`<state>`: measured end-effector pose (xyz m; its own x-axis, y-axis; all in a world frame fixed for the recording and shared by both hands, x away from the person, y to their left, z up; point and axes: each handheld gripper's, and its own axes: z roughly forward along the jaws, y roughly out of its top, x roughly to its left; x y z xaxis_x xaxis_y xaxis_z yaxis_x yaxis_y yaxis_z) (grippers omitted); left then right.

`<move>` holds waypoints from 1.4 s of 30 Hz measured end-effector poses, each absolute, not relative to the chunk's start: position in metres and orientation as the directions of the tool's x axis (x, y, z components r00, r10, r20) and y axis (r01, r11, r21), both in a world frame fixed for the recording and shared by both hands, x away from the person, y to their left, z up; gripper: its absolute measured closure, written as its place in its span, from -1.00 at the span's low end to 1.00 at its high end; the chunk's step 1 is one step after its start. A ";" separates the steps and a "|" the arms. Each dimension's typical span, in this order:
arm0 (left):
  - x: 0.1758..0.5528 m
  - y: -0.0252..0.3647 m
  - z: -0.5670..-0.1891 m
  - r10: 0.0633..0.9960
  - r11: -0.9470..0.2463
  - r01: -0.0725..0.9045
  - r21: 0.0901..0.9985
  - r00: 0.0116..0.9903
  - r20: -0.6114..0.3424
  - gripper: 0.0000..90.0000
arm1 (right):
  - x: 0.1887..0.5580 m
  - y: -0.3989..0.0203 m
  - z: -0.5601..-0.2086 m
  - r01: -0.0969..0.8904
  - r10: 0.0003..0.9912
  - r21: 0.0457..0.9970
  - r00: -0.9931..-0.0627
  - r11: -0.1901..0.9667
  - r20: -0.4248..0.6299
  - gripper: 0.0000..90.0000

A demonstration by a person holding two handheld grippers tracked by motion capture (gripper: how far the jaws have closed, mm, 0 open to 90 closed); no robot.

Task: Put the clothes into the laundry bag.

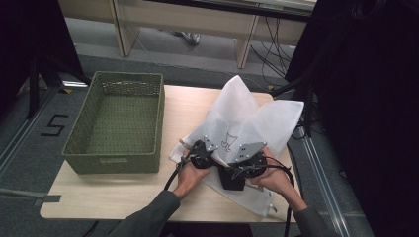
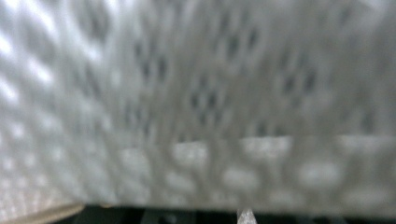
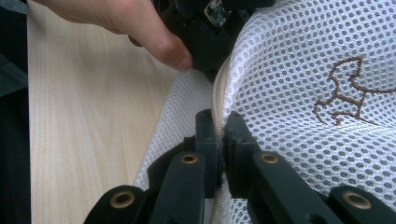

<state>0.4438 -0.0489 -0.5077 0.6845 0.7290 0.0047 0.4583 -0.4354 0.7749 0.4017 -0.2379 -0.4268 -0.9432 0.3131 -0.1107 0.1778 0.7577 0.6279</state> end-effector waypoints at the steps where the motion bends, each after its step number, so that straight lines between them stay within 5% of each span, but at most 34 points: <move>1: 0.444 -0.047 -0.508 0.719 -0.450 0.460 0.765 0.695 0.004 0.73 | 0.402 -0.238 -0.427 0.178 0.313 0.628 -0.943 0.758 -0.111 0.93; 6: 0.428 -0.027 -0.496 0.694 -0.506 0.453 0.734 0.720 0.034 0.01 | 0.403 -0.239 -0.427 0.170 0.310 0.636 -0.944 0.753 -0.116 0.93; 9: 0.415 -0.006 -0.487 0.710 -0.500 0.459 0.734 0.703 0.044 -0.21 | 0.403 -0.240 -0.426 0.187 0.334 0.631 -0.935 0.753 -0.121 0.91; 14: 0.407 0.017 -0.484 0.764 -0.481 0.487 0.729 0.641 0.075 -0.30 | 0.402 -0.237 -0.426 0.184 0.341 0.625 -0.930 0.758 -0.139 0.81; 20: 0.407 0.026 -0.492 0.778 -0.453 0.526 0.720 0.627 0.031 -0.33 | 0.404 -0.227 -0.427 0.137 0.386 0.601 -0.870 0.788 -0.308 0.43; 27: 0.413 0.021 -0.499 0.744 -0.475 0.519 0.710 0.668 0.010 -0.04 | 0.414 -0.196 -0.420 0.035 0.340 0.545 -0.814 0.838 -0.471 0.39; 31: 0.418 0.017 -0.504 0.717 -0.476 0.498 0.725 0.697 -0.008 0.43 | 0.422 -0.175 -0.422 0.023 0.295 0.474 -0.808 0.880 -0.510 0.80; 36: 0.427 0.000 -0.503 0.701 -0.491 0.471 0.732 0.713 0.011 0.79 | 0.424 -0.186 -0.414 0.059 0.322 0.561 -0.866 0.825 -0.383 0.94; 42: 0.442 -0.019 -0.505 0.723 -0.463 0.449 0.765 0.690 0.032 0.87 | 0.414 -0.198 -0.416 0.094 0.337 0.612 -0.894 0.785 -0.295 0.94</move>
<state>0.4416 -0.0195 -0.5050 0.6903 0.7228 0.0321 0.4487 -0.4625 0.7647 0.4136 -0.1977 -0.4159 -0.8942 0.3369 -0.2948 0.0939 0.7850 0.6123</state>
